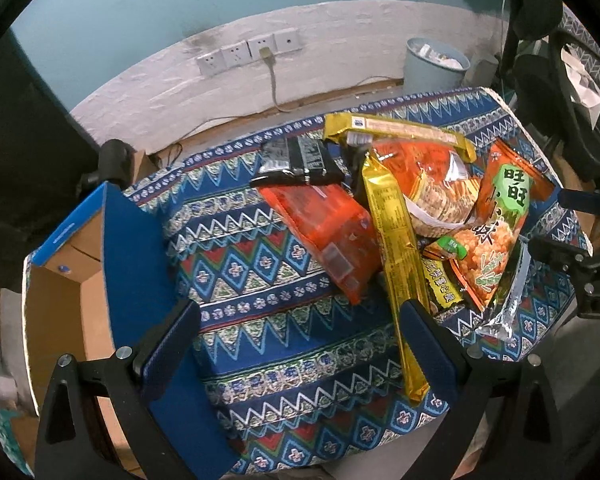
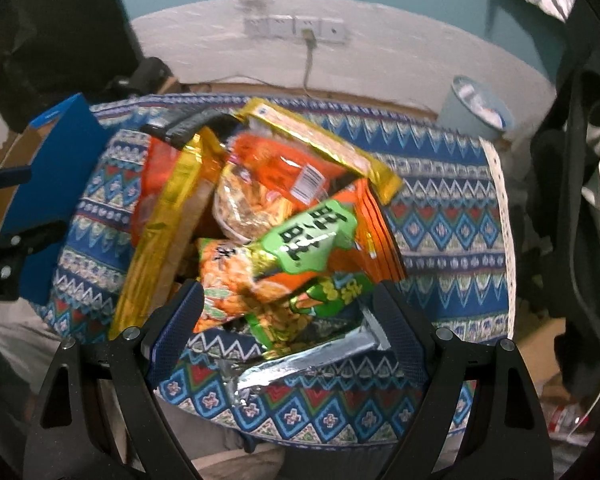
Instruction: Organize snacks
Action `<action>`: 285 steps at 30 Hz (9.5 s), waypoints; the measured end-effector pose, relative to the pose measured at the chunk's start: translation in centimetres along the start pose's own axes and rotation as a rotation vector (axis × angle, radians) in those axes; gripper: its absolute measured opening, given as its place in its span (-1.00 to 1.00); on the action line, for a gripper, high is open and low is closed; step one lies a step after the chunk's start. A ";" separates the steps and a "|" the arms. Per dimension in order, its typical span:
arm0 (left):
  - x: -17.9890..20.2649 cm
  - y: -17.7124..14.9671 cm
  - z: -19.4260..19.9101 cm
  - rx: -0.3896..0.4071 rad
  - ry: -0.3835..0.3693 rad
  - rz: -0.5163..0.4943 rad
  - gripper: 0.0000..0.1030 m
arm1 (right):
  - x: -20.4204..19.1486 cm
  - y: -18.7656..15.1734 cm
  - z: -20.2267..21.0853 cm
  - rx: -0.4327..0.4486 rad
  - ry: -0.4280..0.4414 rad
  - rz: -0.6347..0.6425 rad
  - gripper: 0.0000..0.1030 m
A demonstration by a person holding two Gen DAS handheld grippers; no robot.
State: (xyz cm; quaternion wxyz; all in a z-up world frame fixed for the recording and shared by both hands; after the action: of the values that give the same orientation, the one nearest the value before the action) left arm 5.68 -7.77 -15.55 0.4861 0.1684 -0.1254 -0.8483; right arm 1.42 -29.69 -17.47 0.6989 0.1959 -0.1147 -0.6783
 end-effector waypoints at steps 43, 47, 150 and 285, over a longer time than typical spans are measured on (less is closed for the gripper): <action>5.8 1.3 -10.1 -0.197 -0.160 -0.037 0.42 | 1.2 2.4 -6.3 -0.070 0.083 -0.130 -0.04; 6.0 0.9 -10.1 -0.188 -0.182 -0.019 0.11 | 1.4 2.1 -5.9 -0.071 0.093 -0.131 -0.14; -24.0 -14.1 4.8 0.039 0.208 0.420 -0.45 | -38.5 4.9 -1.5 -0.037 0.382 0.536 -0.19; -0.5 2.2 -12.8 -0.197 -0.068 0.057 -0.07 | 5.5 1.0 -13.3 -0.238 -0.069 -0.107 -0.02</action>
State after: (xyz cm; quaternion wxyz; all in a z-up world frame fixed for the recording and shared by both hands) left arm 12.85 -9.09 -26.36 0.5197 0.0875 -0.0627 -0.8475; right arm 8.28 -33.61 -29.60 0.6755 0.0940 -0.0468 -0.7299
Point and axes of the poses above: each gripper's, at about its wrist camera, not at the fingertips, and z roughly against the way its jaws point, x to its right, y to its top, the point moved 6 cm from there along -z, roughly the way its jaws point, and after that the axes turned 7 degrees about -z, right-handed, at the moved point
